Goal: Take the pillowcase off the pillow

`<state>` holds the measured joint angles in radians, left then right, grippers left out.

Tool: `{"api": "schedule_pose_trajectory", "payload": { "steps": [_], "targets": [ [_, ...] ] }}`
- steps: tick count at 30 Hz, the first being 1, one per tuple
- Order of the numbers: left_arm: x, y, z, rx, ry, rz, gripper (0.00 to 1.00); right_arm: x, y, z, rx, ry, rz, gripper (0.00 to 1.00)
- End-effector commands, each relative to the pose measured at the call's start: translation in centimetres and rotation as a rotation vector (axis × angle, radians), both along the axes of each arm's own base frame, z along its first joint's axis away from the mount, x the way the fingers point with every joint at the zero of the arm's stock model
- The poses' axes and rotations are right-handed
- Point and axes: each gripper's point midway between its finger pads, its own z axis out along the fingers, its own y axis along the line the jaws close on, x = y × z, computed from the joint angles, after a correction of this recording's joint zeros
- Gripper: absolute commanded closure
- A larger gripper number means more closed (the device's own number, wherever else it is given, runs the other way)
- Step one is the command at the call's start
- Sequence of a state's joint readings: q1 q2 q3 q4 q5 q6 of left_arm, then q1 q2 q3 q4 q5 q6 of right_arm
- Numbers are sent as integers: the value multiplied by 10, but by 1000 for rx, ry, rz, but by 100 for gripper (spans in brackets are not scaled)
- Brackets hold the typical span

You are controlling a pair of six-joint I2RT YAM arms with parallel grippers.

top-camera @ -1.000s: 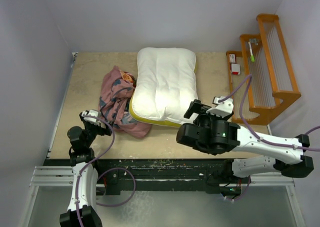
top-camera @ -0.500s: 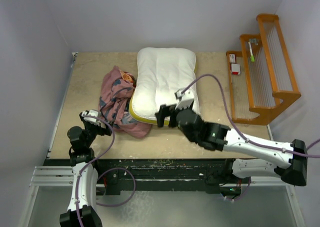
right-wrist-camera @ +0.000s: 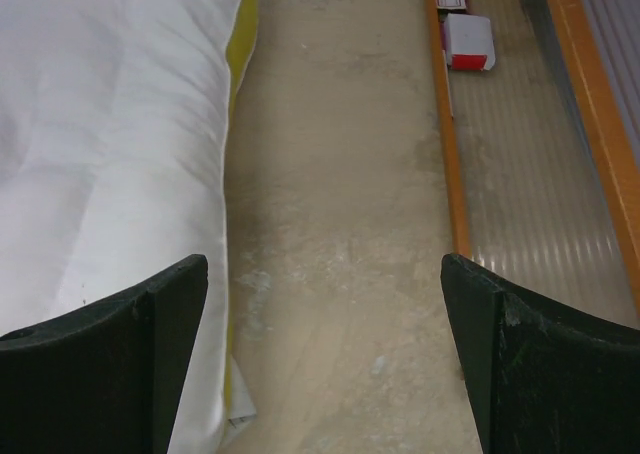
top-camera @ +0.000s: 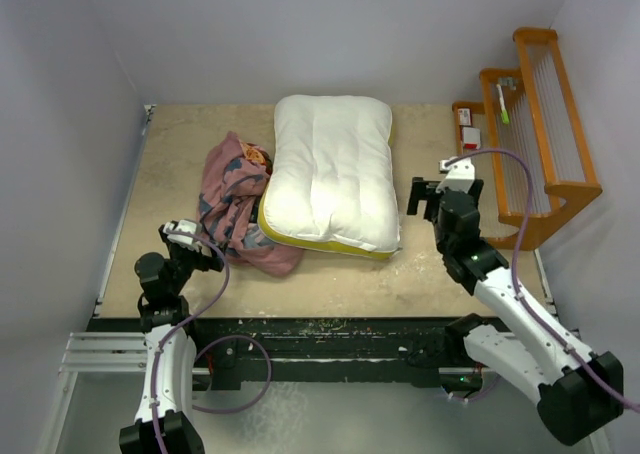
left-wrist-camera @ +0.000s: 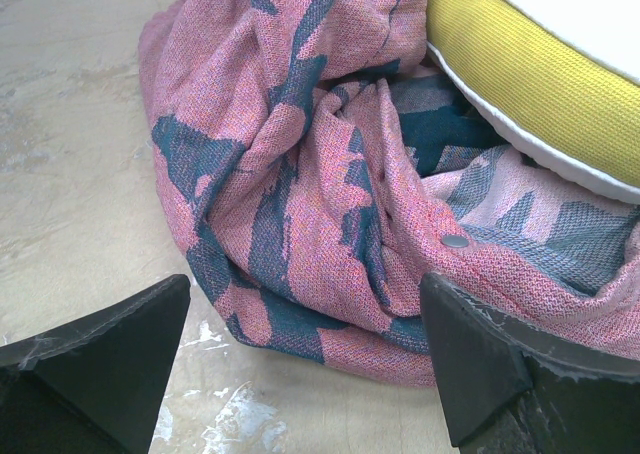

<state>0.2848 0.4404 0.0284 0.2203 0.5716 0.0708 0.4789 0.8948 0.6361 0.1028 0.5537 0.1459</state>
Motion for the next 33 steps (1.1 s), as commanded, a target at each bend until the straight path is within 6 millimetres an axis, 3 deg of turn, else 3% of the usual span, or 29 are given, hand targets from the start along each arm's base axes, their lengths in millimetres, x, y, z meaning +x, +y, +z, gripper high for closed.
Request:
{"api": "schedule_pose_trajectory", "payload": {
  "steps": [1,5,8,11,13,17,22,28,33],
  "targets": [
    [4,1,14,13,-50,-3,1,3,3,5,-86,-28,168,0],
    [4,0,15,13,-51,-4,1,-5,-71,-37,-179,159,-223,0],
    [4,1,14,12,-49,-3,1,-10,-87,-39,-66,133,-300,0],
    [4,1,14,13,-50,-2,1,-15,-88,-17,55,-55,-278,0],
    [4,0,14,12,-50,-4,1,-28,-96,-26,68,-148,-298,0],
    [4,0,14,13,-49,-4,1,-38,-104,-14,73,-256,-319,0],
    [4,1,14,13,-50,-3,1,-33,-94,-44,44,-88,-274,0],
    [4,1,14,14,-51,-3,1,-54,-116,-49,81,-184,-401,0],
    [5,-1,15,17,-52,-14,1,-48,-116,-68,71,-145,-413,0]
  ]
}}
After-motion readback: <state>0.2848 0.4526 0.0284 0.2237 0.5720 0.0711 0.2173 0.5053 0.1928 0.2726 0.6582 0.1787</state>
